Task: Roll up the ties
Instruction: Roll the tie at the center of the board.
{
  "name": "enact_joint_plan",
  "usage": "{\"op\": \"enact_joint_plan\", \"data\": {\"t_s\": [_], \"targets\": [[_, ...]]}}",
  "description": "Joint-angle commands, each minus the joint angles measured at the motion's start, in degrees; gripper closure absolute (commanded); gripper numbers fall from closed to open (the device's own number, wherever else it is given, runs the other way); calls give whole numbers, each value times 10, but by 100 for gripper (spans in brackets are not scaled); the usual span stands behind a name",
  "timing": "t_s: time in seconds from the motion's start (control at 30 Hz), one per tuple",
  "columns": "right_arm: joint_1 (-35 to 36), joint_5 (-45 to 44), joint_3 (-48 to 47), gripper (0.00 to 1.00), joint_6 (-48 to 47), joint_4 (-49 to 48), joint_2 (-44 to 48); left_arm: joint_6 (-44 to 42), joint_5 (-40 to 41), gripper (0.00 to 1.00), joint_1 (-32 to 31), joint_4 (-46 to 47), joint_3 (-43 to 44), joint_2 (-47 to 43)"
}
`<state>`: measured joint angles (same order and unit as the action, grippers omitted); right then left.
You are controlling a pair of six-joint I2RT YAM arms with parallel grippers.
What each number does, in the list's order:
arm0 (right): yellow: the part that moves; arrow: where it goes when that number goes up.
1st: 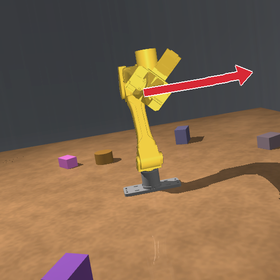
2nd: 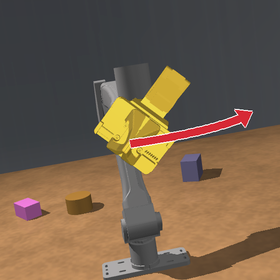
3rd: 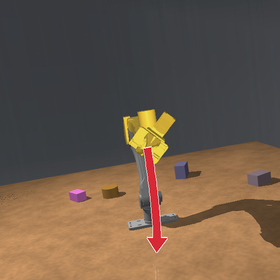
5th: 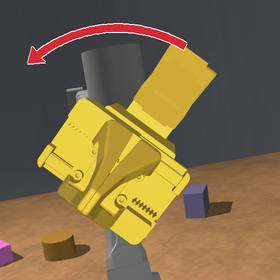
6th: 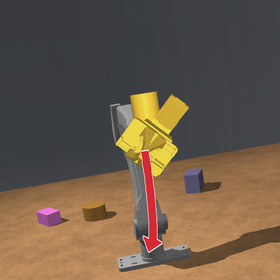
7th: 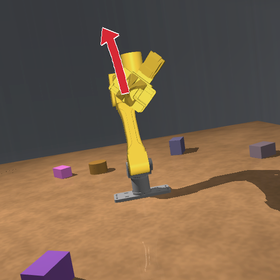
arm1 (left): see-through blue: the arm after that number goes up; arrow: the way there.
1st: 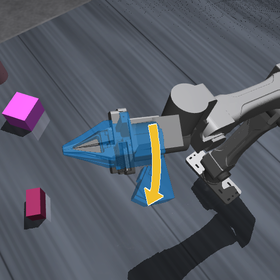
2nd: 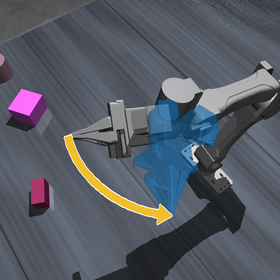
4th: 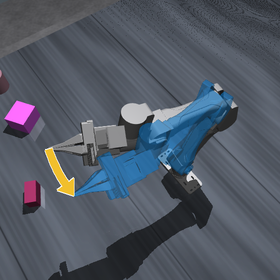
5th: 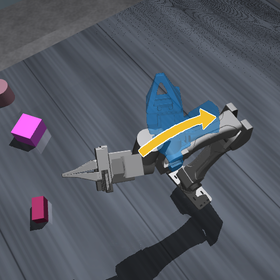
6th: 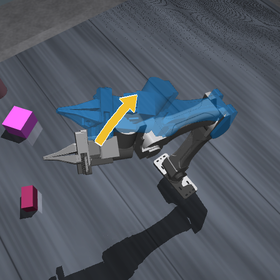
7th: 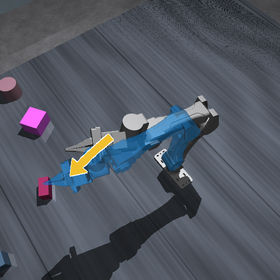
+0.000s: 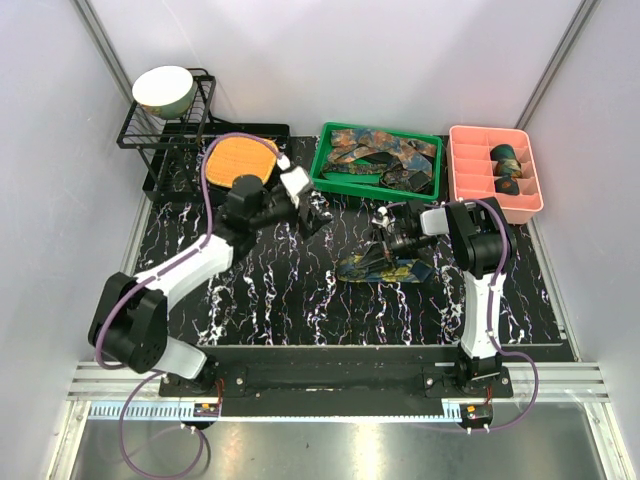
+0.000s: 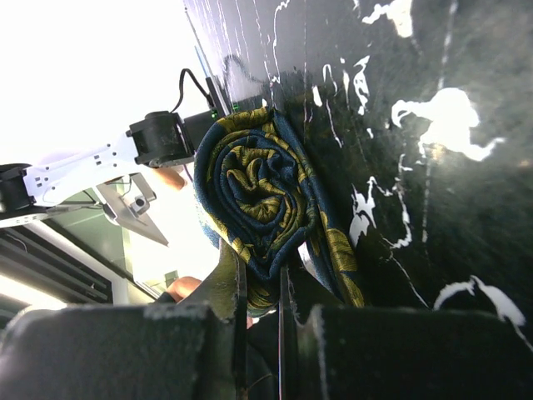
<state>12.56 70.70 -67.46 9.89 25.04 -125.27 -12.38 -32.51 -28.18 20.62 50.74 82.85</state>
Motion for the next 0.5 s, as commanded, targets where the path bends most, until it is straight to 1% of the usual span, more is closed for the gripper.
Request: {"op": "enact_joint_plan", "data": {"t_s": [0.0, 0.03, 0.07, 0.1, 0.17, 0.2, 0.27, 0.3, 0.33, 0.37, 0.4, 0.47], "targets": [[19, -91, 2, 100, -36, 8, -16, 67, -45, 1, 10, -87, 80, 7], [19, -91, 2, 100, -36, 9, -17, 78, -47, 1, 6, -74, 74, 5], [19, -91, 1, 100, -36, 11, -18, 85, -51, 1, 5, -40, 49, -4], [19, -90, 1, 100, -37, 10, -18, 86, -48, 1, 3, 43, -8, -18], [20, -94, 0, 100, -38, 12, -18, 79, -37, 1, -3, 126, -62, -18], [24, -97, -1, 100, -37, 13, -18, 81, -40, 1, -4, 147, -94, -9], [29, -93, -7, 100, -48, 22, -17, 91, -73, 3, -4, 204, -120, 5], [38, -93, -8, 100, -52, 26, -17, 90, -86, 5, -4, 232, -157, 13], [41, -93, -13, 100, -56, 29, -18, 92, -97, 5, -9, 264, -176, 26], [44, -88, -14, 100, -63, 36, -19, 90, -98, 6, -13, 321, -195, 35], [47, -87, -17, 100, -65, 38, -21, 82, -95, 5, -17, 336, -215, 41], [48, -82, -19, 100, -67, 37, -23, 63, -94, 5, -31, 340, -222, 64]]}}
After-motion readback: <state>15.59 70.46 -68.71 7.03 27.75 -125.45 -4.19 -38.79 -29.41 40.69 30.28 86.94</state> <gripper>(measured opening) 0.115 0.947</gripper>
